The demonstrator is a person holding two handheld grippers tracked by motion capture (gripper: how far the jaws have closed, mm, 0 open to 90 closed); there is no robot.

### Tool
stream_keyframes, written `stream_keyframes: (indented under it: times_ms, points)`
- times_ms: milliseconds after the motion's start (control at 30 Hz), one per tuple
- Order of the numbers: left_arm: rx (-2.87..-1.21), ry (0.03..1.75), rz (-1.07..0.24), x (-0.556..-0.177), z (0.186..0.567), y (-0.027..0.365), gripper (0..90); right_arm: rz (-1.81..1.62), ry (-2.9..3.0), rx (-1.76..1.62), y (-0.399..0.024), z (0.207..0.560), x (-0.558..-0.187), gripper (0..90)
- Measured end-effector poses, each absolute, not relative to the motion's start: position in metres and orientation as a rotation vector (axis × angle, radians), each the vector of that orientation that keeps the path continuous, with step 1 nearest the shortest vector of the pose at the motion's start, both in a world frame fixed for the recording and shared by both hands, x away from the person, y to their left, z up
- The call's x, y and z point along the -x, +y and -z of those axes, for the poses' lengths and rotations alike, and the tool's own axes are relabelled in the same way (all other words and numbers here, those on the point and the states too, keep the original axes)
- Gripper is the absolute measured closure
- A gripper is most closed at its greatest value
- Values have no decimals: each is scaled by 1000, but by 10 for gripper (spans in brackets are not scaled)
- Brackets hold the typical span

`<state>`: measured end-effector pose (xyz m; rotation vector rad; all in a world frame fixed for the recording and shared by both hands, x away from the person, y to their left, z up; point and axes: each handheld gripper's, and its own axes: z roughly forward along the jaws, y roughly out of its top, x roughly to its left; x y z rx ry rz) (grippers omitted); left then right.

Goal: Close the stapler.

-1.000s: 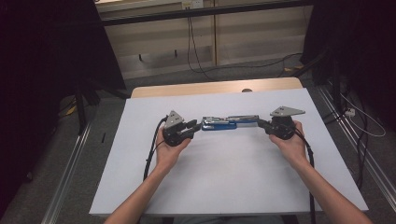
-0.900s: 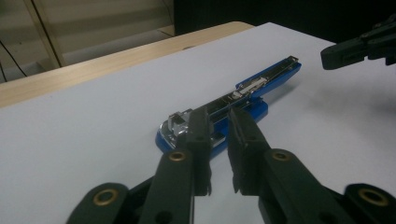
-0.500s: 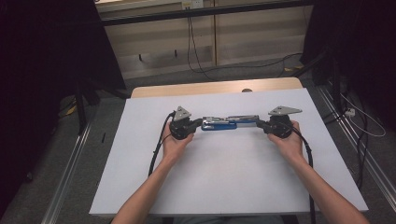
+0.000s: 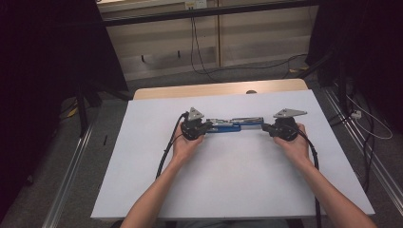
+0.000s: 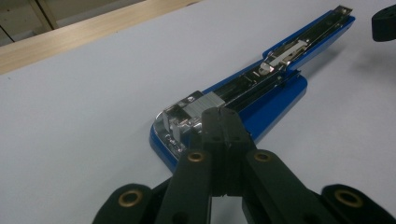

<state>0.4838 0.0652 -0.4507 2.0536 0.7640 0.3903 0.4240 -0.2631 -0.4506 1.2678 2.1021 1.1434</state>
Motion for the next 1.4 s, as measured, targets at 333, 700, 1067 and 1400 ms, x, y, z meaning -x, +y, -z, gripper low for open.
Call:
stream_keyframes:
  times_ms: [333, 700, 1067, 1400]
  points:
    - [-2070, 782, -402, -486, 457, 60, 900, -1104, 2135, -1286, -262, 456, -428, 900]
    - [-2072, 746, -405, -486, 458, 61, 900, -1050, 2140, -1313, -262, 461, -431, 900]
    - [-2064, 749, -418, -485, 459, 61, 900, -1009, 2140, -1313, -260, 462, -438, 900]
    - [-2057, 751, -413, -486, 460, 62, 900, -1004, 2149, -1333, -260, 464, -445, 900]
